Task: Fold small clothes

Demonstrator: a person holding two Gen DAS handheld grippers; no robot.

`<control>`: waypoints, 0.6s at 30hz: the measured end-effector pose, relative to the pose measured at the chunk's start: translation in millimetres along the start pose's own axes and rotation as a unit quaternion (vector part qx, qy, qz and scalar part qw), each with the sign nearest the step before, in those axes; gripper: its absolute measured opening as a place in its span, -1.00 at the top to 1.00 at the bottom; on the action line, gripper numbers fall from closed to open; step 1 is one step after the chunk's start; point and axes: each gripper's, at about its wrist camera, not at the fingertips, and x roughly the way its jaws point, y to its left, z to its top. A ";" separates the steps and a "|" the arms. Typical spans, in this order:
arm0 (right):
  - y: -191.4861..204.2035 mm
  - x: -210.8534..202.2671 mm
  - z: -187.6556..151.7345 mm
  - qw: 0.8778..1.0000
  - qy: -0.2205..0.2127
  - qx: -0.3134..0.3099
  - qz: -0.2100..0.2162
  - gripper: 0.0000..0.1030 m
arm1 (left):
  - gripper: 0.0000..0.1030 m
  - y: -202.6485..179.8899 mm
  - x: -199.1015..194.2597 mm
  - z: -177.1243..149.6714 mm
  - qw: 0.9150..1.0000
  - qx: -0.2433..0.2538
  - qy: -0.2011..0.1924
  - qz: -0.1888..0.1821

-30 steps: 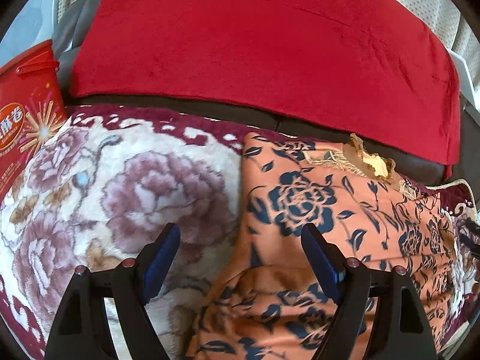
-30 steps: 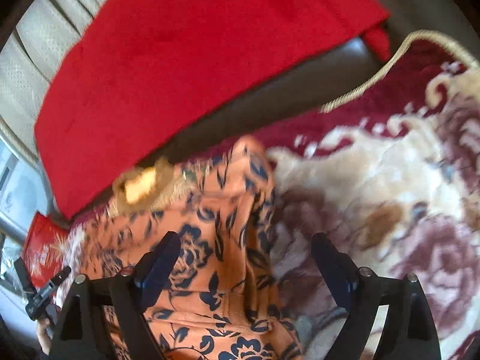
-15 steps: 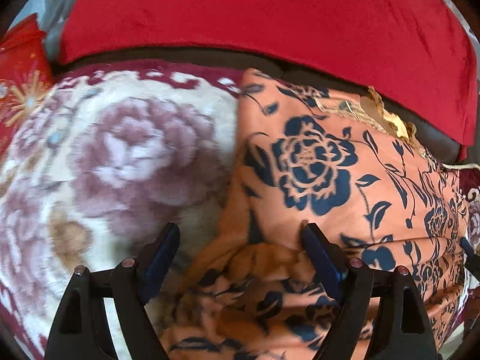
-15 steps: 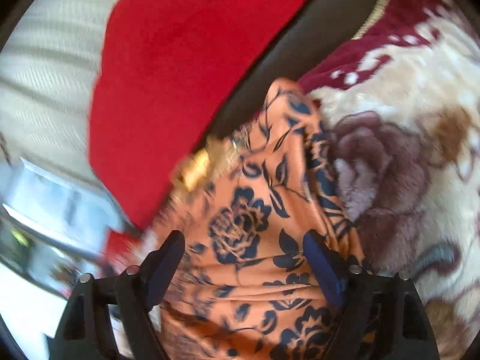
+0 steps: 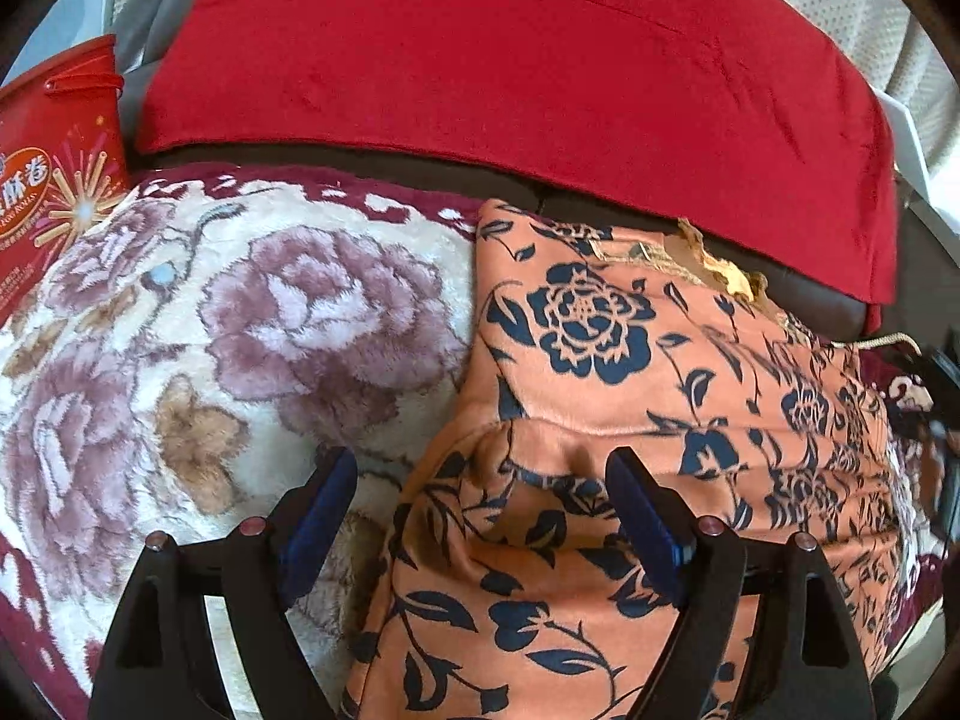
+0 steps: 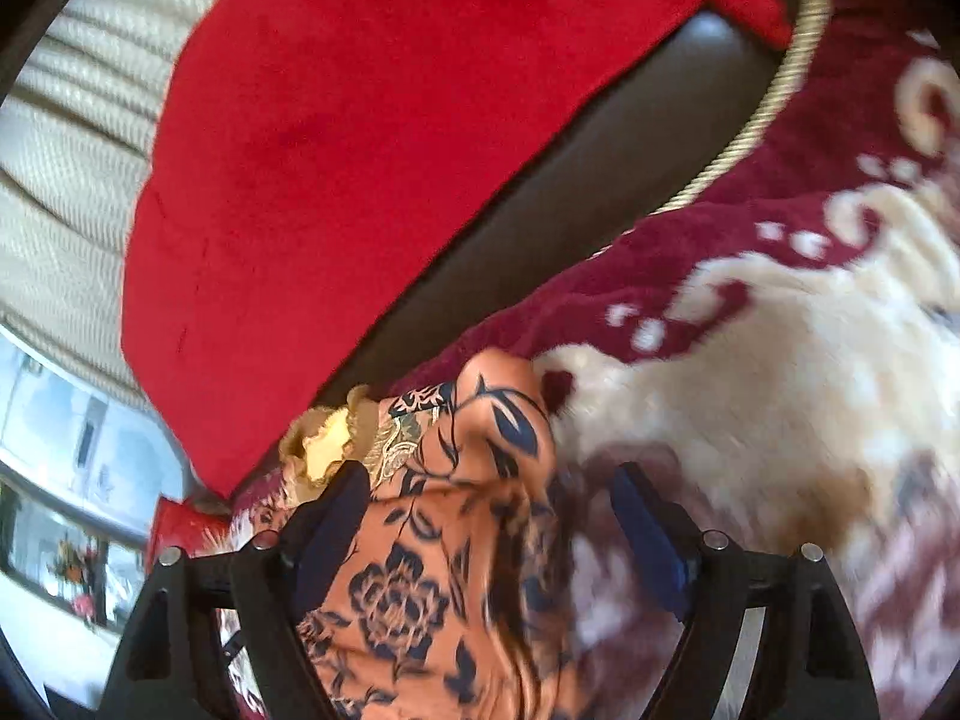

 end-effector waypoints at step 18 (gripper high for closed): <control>-19.4 -3.5 18.3 0.994 -0.032 0.017 -0.099 0.86 | -0.66 18.7 -2.8 14.5 1.000 -0.016 -0.013 -0.003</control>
